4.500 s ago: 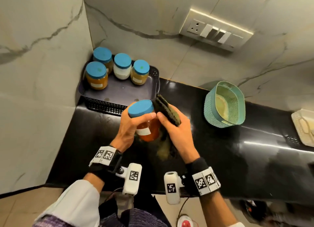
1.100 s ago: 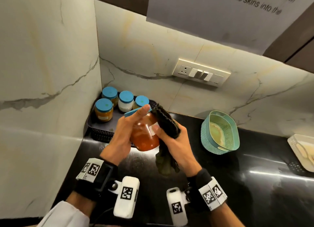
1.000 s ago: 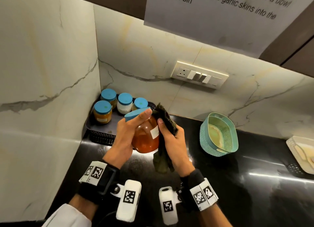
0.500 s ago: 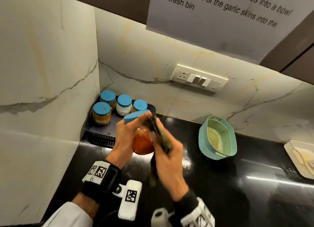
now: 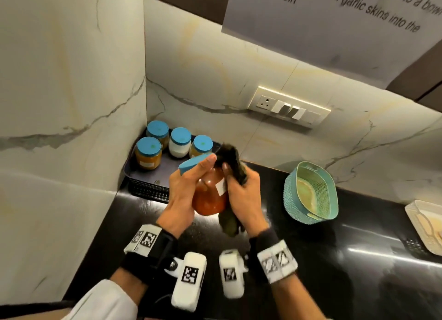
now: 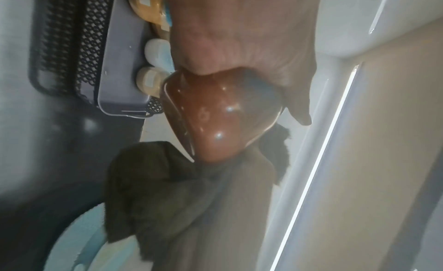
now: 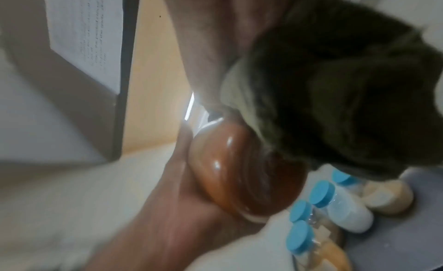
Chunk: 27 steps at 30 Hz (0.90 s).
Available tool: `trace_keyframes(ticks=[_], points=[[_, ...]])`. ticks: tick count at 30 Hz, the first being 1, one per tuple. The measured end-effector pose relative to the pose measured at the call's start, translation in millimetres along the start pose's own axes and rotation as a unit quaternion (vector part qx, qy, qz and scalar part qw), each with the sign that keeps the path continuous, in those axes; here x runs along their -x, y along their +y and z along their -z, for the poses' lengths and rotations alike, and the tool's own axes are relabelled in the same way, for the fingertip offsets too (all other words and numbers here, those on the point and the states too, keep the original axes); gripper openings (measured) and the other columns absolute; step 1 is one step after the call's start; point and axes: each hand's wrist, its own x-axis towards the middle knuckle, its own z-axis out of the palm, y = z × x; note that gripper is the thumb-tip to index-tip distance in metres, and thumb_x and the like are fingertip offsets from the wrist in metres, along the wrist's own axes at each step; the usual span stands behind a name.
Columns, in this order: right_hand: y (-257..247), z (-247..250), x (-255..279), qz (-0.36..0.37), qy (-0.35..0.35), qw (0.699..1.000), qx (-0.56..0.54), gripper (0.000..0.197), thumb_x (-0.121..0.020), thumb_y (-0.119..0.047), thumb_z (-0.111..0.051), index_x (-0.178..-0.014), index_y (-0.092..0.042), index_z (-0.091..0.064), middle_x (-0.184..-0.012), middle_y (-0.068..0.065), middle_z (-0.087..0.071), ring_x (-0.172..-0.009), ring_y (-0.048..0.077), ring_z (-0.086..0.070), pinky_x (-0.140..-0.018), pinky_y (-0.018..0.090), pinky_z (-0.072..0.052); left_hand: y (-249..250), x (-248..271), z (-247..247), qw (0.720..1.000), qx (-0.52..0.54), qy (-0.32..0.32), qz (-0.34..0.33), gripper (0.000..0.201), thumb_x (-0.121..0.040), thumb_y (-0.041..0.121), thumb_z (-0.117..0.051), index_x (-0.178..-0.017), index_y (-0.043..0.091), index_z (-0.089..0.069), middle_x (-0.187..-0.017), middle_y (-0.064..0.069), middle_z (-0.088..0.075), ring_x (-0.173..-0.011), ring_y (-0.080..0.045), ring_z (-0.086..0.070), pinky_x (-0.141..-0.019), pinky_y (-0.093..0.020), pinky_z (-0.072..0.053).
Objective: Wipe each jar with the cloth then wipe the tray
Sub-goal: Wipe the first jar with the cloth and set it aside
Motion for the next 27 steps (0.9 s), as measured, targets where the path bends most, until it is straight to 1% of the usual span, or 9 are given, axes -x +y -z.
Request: trace_keyframes(ticks=[1,5,7,10,15,19,23,25,27], points=[[0,0,2,0.0,0.003,1.0,0.004,0.028,-0.1,0.002,-0.056,-0.109,-0.018,-0.074,-0.083,-0.013,-0.072,-0.073,0.007,-0.065,-0.069,0.03,-0.052,2,1,-1,1.0,0.003,-0.004,0.006,0.065,-0.063,0.044,-0.096,-0.116,0.011,-0.077,-0.113,-0.014,-0.079,-0.108,-0.034,-0.075,-0.104,-0.052,-0.056],[-6,-10,45,0.065,0.0,0.997,0.028,0.053,-0.093,0.014,-0.058,-0.143,-0.007,-0.056,-0.142,0.005,-0.062,-0.135,0.017,-0.057,-0.111,0.03,-0.047,11,-6,-2,0.999,0.028,-0.016,0.039,0.091,-0.055,0.057,-0.099,-0.126,0.007,-0.073,-0.126,-0.022,-0.073,-0.12,-0.043,-0.069,-0.109,-0.062,-0.05],[1,-7,26,0.044,0.002,0.999,0.026,0.04,-0.096,0.009,-0.058,-0.133,-0.005,-0.065,-0.127,0.003,-0.071,-0.118,0.016,-0.067,-0.103,0.032,-0.052,8,-4,-1,0.999,0.025,-0.007,0.029,0.084,-0.057,0.052,-0.099,-0.125,0.008,-0.074,-0.124,-0.021,-0.074,-0.118,-0.041,-0.07,-0.109,-0.061,-0.05],[3,3,-1,-0.024,0.016,0.999,-0.02,0.019,-0.103,-0.004,-0.056,-0.101,-0.012,-0.073,-0.08,-0.012,-0.072,-0.073,0.0,-0.063,-0.071,0.023,-0.05,7,1,-3,1.0,-0.015,-0.02,0.014,0.066,-0.064,0.046,-0.095,-0.118,0.013,-0.076,-0.114,-0.015,-0.078,-0.109,-0.035,-0.075,-0.099,-0.051,-0.059],[-6,-4,40,0.046,0.009,0.999,0.017,0.047,-0.097,0.01,-0.056,-0.142,-0.004,-0.057,-0.136,0.006,-0.067,-0.124,0.012,-0.064,-0.103,0.023,-0.051,12,-4,-3,1.0,0.006,-0.013,0.019,0.088,-0.055,0.051,-0.099,-0.125,0.005,-0.073,-0.121,-0.022,-0.075,-0.117,-0.043,-0.07,-0.107,-0.059,-0.052],[5,9,4,-0.017,0.003,1.0,-0.004,0.02,-0.103,-0.004,-0.056,-0.113,-0.008,-0.072,-0.084,-0.012,-0.072,-0.073,0.002,-0.062,-0.071,0.023,-0.05,1,-2,-4,0.999,-0.032,-0.003,0.012,0.061,-0.064,0.046,-0.094,-0.113,0.014,-0.077,-0.107,-0.011,-0.08,-0.107,-0.034,-0.075,-0.098,-0.049,-0.059],[-12,-2,39,0.081,-0.036,0.995,0.041,0.055,-0.091,0.015,-0.057,-0.142,-0.007,-0.057,-0.143,0.003,-0.062,-0.136,0.016,-0.055,-0.114,0.031,-0.043,6,-4,-3,0.999,-0.023,0.001,0.026,0.052,-0.076,0.041,-0.088,-0.111,0.004,-0.075,-0.099,-0.009,-0.081,-0.095,-0.028,-0.077,-0.085,-0.038,-0.062],[-13,-14,49,0.145,-0.072,0.981,0.106,0.06,-0.083,0.01,-0.061,-0.14,-0.011,-0.059,-0.149,0.003,-0.057,-0.146,0.016,-0.045,-0.121,0.041,-0.035,1,-1,5,0.998,-0.012,-0.02,0.051,0.015,-0.103,0.016,-0.063,-0.095,0.005,-0.067,-0.069,0.007,-0.078,-0.069,-0.007,-0.076,-0.065,-0.019,-0.059],[-9,-18,35,0.173,-0.069,0.977,0.102,0.054,-0.083,0.005,-0.06,-0.135,-0.01,-0.064,-0.143,0.003,-0.061,-0.142,0.015,-0.049,-0.12,0.04,-0.037,-1,1,8,0.998,-0.013,-0.019,0.051,0.015,-0.103,0.022,-0.065,-0.099,0.008,-0.068,-0.075,0.006,-0.08,-0.072,-0.003,-0.076,-0.069,-0.02,-0.061]])
